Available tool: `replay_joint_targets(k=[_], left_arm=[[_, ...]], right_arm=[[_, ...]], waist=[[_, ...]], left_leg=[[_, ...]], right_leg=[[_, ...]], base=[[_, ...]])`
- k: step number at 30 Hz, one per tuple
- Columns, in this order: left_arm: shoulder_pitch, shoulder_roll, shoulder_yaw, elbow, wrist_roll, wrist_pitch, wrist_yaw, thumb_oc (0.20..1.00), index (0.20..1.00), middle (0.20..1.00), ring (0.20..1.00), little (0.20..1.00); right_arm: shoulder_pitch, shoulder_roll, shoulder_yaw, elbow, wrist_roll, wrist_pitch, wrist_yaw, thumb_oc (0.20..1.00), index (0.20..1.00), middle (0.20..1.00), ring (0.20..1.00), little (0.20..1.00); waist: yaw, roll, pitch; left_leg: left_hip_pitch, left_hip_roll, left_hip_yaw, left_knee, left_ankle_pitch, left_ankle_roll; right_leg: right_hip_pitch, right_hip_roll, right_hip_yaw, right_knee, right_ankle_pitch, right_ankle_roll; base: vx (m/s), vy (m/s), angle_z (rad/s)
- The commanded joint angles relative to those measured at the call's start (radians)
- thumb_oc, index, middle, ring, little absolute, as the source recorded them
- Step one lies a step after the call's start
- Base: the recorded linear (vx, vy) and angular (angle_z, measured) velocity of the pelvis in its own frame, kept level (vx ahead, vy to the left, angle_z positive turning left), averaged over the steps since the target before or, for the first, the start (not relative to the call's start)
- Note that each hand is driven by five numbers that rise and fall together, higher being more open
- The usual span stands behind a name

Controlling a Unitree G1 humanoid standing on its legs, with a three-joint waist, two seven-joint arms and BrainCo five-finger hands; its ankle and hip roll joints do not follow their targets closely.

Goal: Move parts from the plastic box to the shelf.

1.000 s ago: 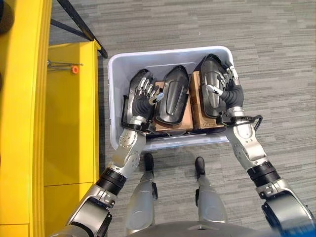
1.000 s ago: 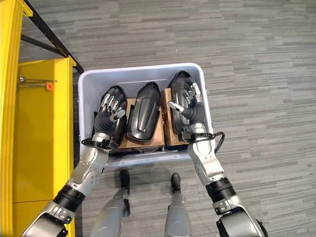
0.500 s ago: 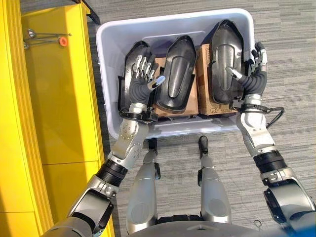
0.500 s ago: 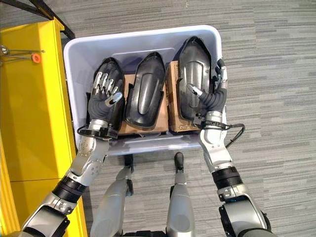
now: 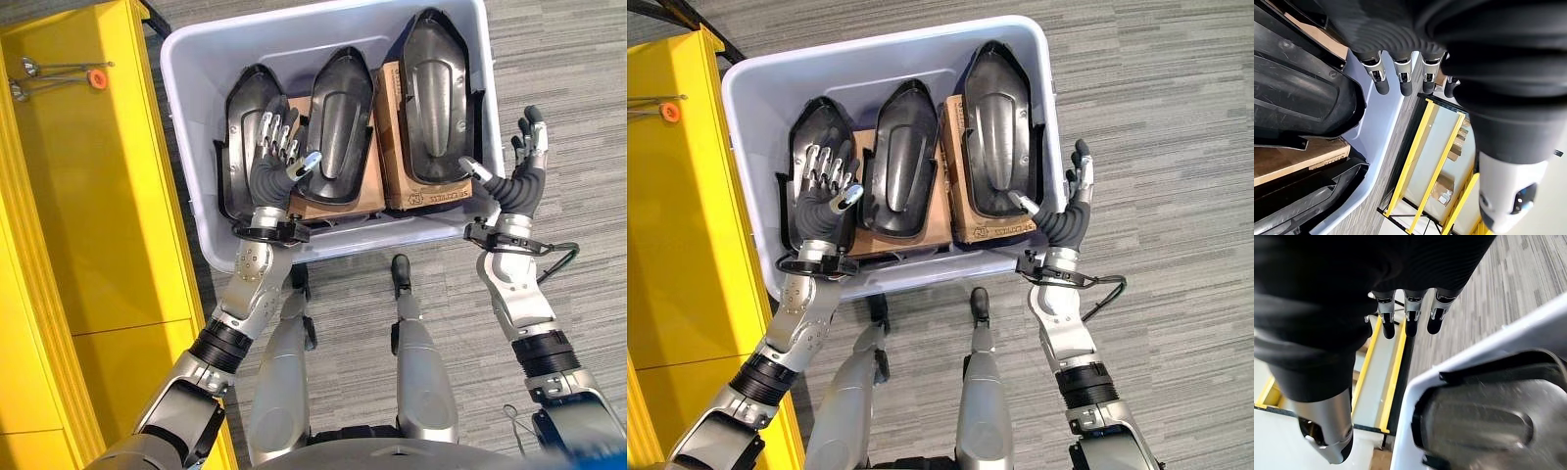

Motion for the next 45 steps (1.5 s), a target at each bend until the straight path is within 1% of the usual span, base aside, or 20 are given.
replay_joint_targets(k=[1,5,6,13,14,17,18,22,23,24,25,26,27,28,29,35,38,40,44,45], left_arm=[[-0.024,-0.016,0.051,-0.074,0.053,-0.06,0.01,1.0,1.0,1.0,1.0,1.0],[-0.033,-0.022,0.042,-0.074,0.055,-0.06,0.013,1.0,1.0,1.0,1.0,1.0],[-0.034,-0.023,0.041,-0.075,0.053,-0.059,0.014,1.0,1.0,1.0,1.0,1.0],[-0.049,-0.026,0.034,-0.072,0.062,-0.062,0.029,1.0,1.0,1.0,1.0,1.0],[-0.052,-0.028,0.034,-0.069,0.063,-0.064,0.033,1.0,1.0,1.0,1.0,1.0],[-0.067,-0.031,0.028,-0.066,0.059,-0.066,0.036,1.0,1.0,1.0,1.0,1.0],[-0.078,-0.037,0.02,-0.061,0.053,-0.07,0.041,1.0,1.0,1.0,1.0,1.0],[-0.091,-0.04,0.003,-0.062,0.038,-0.071,0.036,1.0,1.0,1.0,1.0,1.0],[-0.092,-0.039,-0.002,-0.064,0.035,-0.07,0.034,1.0,1.0,1.0,1.0,1.0],[-0.093,-0.032,-0.015,-0.073,0.019,-0.066,0.022,1.0,1.0,1.0,1.0,1.0],[-0.093,-0.032,-0.015,-0.073,0.018,-0.066,0.021,1.0,1.0,1.0,1.0,1.0],[-0.091,-0.024,-0.028,-0.082,0.008,-0.06,0.009,1.0,1.0,1.0,1.0,1.0],[-0.091,-0.025,-0.027,-0.082,0.007,-0.06,0.009,1.0,1.0,1.0,1.0,1.0],[-0.092,-0.02,-0.045,-0.082,-0.002,-0.051,-0.006,1.0,1.0,1.0,1.0,1.0],[-0.094,-0.02,-0.052,-0.08,-0.007,-0.049,-0.011,1.0,1.0,1.0,1.0,1.0],[-0.099,-0.019,-0.07,-0.072,-0.028,-0.045,-0.031,1.0,1.0,1.0,1.0,1.0],[-0.106,-0.023,-0.073,-0.066,-0.036,-0.045,-0.04,1.0,1.0,1.0,1.0,1.0],[-0.105,-0.027,-0.07,-0.063,-0.036,-0.046,-0.039,1.0,1.0,1.0,1.0,1.0],[-0.115,-0.035,-0.064,-0.048,-0.031,-0.048,-0.027,1.0,1.0,1.0,1.0,1.0],[-0.115,-0.034,-0.064,-0.048,-0.031,-0.048,-0.027,1.0,1.0,1.0,1.0,1.0]], right_arm=[[-0.032,-0.036,-0.009,-0.032,-0.039,-0.06,-0.014,1.0,1.0,1.0,1.0,1.0],[-0.051,-0.032,0.022,-0.038,-0.047,-0.059,-0.01,1.0,1.0,1.0,1.0,1.0],[-0.055,-0.03,0.027,-0.041,-0.047,-0.058,-0.008,1.0,1.0,1.0,1.0,1.0],[-0.101,-0.023,0.058,-0.032,-0.068,-0.056,-0.025,1.0,1.0,1.0,1.0,1.0],[-0.116,-0.022,0.064,-0.014,-0.073,-0.052,-0.034,1.0,1.0,1.0,1.0,1.0],[-0.158,-0.018,0.073,0.047,-0.067,-0.043,-0.051,1.0,1.0,1.0,1.0,1.0],[-0.206,-0.015,0.08,0.121,-0.064,-0.029,-0.075,1.0,1.0,1.0,1.0,1.0],[-0.3,-0.031,0.087,0.26,-0.048,-0.009,-0.106,1.0,1.0,1.0,1.0,1.0],[-0.321,-0.034,0.088,0.3,-0.036,-0.004,-0.109,1.0,1.0,1.0,1.0,1.0],[-0.384,-0.052,0.098,0.382,-0.012,0.009,-0.115,1.0,1.0,1.0,1.0,1.0],[-0.388,-0.053,0.099,0.387,-0.01,0.007,-0.115,1.0,1.0,1.0,1.0,1.0],[-0.434,-0.074,0.115,0.441,0.0,0.021,-0.11,1.0,1.0,1.0,1.0,1.0],[-0.437,-0.075,0.116,0.445,0.002,0.019,-0.11,1.0,1.0,1.0,1.0,1.0],[-0.494,-0.099,0.143,0.536,0.058,0.023,-0.079,1.0,1.0,1.0,1.0,1.0],[-0.508,-0.102,0.152,0.56,0.083,0.024,-0.067,1.0,1.0,1.0,1.0,1.0],[-0.548,-0.109,0.191,0.663,0.177,0.02,-0.002,1.0,1.0,1.0,1.0,1.0],[-0.536,-0.078,0.208,0.668,0.25,0.005,0.055,1.0,1.0,1.0,1.0,1.0],[-0.513,-0.062,0.209,0.641,0.267,-0.003,0.067,1.0,1.0,1.0,1.0,1.0],[-0.471,0.003,0.22,0.59,0.275,-0.014,0.085,1.0,1.0,1.0,1.0,1.0],[-0.471,0.003,0.22,0.59,0.275,-0.014,0.085,1.0,1.0,1.0,1.0,1.0]], waist=[[0.016,0.007,-0.044],[0.019,0.005,-0.04],[0.021,0.007,-0.036],[0.028,0.002,-0.033],[0.032,0.005,-0.029],[0.039,0.01,-0.028],[0.051,0.02,-0.023],[0.072,0.037,-0.013],[0.08,0.043,-0.009],[0.094,0.051,-0.004],[0.095,0.052,-0.002],[0.106,0.056,0.001],[0.107,0.058,0.002],[0.116,0.061,0.008],[0.118,0.061,0.008],[0.128,0.065,0.017],[0.127,0.064,0.015],[0.124,0.061,0.013],[0.118,0.057,0.004],[0.118,0.057,0.004]], left_leg=[[-0.031,0.096,-0.03,0.129,-0.049,-0.077],[-0.038,0.093,-0.031,0.124,-0.045,-0.076],[-0.036,0.094,-0.032,0.127,-0.053,-0.076],[-0.06,0.086,-0.043,0.114,-0.037,-0.074],[-0.061,0.087,-0.047,0.119,-0.044,-0.074],[-0.08,0.078,-0.053,0.115,-0.033,-0.073],[-0.09,0.073,-0.06,0.113,-0.031,-0.073],[-0.111,0.067,-0.073,0.119,-0.03,-0.072],[-0.11,0.066,-0.074,0.124,-0.038,-0.072],[-0.121,0.061,-0.078,0.125,-0.031,-0.07],[-0.119,0.063,-0.078,0.129,-0.038,-0.071],[-0.125,0.059,-0.079,0.126,-0.031,-0.07],[-0.123,0.061,-0.079,0.13,-0.038,-0.071],[-0.127,0.059,-0.079,0.13,-0.039,-0.07],[-0.13,0.058,-0.078,0.127,-0.032,-0.069],[-0.123,0.058,-0.078,0.129,-0.041,-0.07],[-0.12,0.057,-0.078,0.131,-0.044,-0.07],[-0.116,0.056,-0.079,0.128,-0.045,-0.069],[-0.117,0.053,-0.085,0.127,-0.047,-0.067],[-0.117,0.053,-0.085,0.127,-0.047,-0.067]], right_leg=[[-0.034,-0.03,0.007,0.066,0.096,0.012],[-0.038,-0.03,0.001,0.064,0.097,0.012],[-0.033,-0.028,0.001,0.065,0.092,0.011],[-0.046,-0.03,-0.013,0.059,0.098,0.011],[-0.042,-0.029,-0.017,0.06,0.092,0.011],[-0.053,-0.033,-0.025,0.059,0.096,0.01],[-0.06,-0.035,-0.029,0.062,0.095,0.01],[-0.07,-0.037,-0.038,0.067,0.092,0.007],[-0.067,-0.035,-0.04,0.07,0.086,0.007],[-0.075,-0.038,-0.042,0.072,0.09,0.005],[-0.073,-0.037,-0.042,0.074,0.085,0.005],[-0.081,-0.037,-0.042,0.077,0.088,0.004],[-0.079,-0.036,-0.042,0.079,0.084,0.004],[-0.086,-0.035,-0.04,0.084,0.082,0.001],[-0.091,-0.037,-0.041,0.084,0.086,0.0],[-0.084,-0.035,-0.041,0.086,0.077,-0.002],[-0.078,-0.034,-0.043,0.087,0.072,-0.003],[-0.075,-0.034,-0.042,0.086,0.07,-0.003],[-0.071,-0.035,-0.047,0.082,0.068,-0.005],[-0.071,-0.035,-0.047,0.082,0.068,-0.005]], base=[[0.0,0.0,0.0],[0.0,0.0,0.0],[0.0,0.0,0.0],[0.0,0.0,0.0],[0.0,0.0,0.0],[-0.01,-0.015,0.05],[0.0,-0.017,0.1],[0.0,-0.013,0.15],[0.0,-0.006,0.04],[0.01,-0.002,0.06],[-0.01,0.004,0.09],[0.01,0.003,0.12],[0.01,0.017,0.12],[0.01,0.017,0.09],[0.01,0.022,0.07],[0.0,0.003,0.01],[0.01,0.0,-0.01],[0.0,0.0,0.0],[0.0,0.0,0.0],[0.0,0.0,0.0]])
